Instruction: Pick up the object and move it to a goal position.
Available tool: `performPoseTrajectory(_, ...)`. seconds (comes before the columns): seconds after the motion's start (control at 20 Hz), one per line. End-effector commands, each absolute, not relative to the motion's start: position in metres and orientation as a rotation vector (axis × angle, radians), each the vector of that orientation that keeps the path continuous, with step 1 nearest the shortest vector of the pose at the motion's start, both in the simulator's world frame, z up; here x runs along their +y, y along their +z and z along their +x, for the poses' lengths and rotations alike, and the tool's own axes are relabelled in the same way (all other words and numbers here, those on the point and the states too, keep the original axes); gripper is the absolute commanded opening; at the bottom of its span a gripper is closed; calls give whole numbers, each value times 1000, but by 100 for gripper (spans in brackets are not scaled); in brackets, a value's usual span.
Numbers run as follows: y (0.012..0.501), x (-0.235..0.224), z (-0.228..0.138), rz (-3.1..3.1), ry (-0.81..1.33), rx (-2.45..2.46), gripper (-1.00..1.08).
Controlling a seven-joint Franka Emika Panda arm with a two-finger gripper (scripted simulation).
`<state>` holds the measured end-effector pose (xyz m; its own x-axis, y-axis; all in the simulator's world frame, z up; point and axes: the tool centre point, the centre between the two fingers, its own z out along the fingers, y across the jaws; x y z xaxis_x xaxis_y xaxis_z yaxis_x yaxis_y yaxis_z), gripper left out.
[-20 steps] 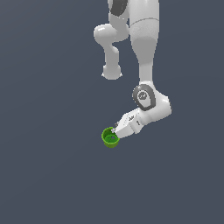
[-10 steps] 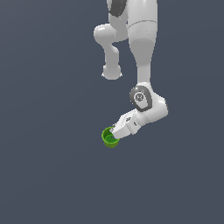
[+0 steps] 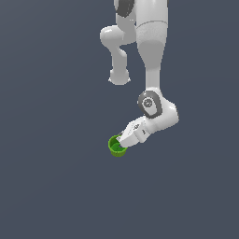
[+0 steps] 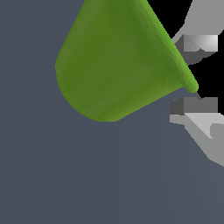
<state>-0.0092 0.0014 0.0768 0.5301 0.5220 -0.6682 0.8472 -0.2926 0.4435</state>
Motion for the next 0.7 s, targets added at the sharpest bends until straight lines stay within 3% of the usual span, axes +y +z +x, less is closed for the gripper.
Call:
performPoseTrajectory(0.0, 84, -3, -9, 1969, -512, 1111, -100)
performPoseTrajectory(0.65, 175, -78, -10, 1969, -515, 1111, -100)
